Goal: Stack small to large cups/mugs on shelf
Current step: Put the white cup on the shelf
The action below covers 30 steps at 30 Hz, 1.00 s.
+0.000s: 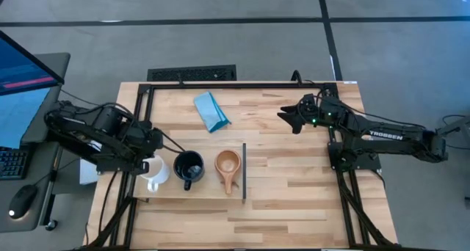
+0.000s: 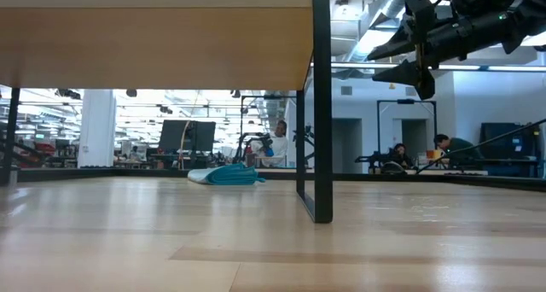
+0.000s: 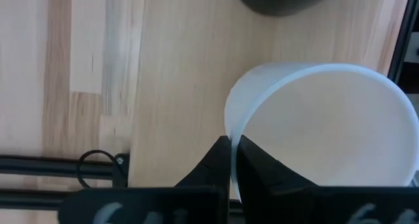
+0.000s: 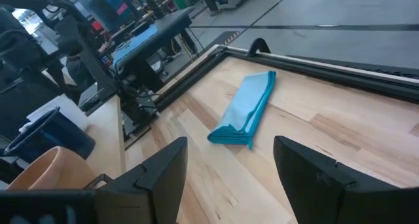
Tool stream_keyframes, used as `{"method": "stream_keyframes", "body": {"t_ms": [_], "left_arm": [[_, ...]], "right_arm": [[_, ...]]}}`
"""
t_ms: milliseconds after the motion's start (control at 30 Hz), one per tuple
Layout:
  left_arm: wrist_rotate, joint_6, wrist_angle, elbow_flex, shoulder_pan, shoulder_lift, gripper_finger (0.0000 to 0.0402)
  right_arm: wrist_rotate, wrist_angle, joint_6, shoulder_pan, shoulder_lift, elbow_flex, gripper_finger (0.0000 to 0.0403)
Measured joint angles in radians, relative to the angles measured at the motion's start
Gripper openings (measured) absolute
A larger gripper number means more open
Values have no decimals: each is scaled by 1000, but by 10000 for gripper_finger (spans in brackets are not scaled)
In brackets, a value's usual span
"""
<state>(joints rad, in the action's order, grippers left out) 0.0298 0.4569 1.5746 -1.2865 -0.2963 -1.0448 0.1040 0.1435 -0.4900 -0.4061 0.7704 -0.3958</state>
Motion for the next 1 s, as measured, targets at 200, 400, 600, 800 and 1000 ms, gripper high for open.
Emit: {"method": "stream_keyframes", "body": {"t_ms": [200, 400, 600, 800, 1000], "left_arm": [[11, -12, -2, 0, 29, 7, 0], [41, -9, -2, 0, 32, 6, 0], [61, 9, -2, 0, 32, 6, 1], [44, 17, -3, 0, 32, 7, 30], [44, 35, -3, 0, 32, 7, 80]], "right_arm": [[0, 0, 0, 0, 0, 0, 249], [1, -1, 0, 0, 0, 0, 249], [1, 0, 0, 0, 0, 0, 249], [1, 0, 0, 0, 0, 0, 249], [1, -1, 0, 0, 0, 0, 249]]}}
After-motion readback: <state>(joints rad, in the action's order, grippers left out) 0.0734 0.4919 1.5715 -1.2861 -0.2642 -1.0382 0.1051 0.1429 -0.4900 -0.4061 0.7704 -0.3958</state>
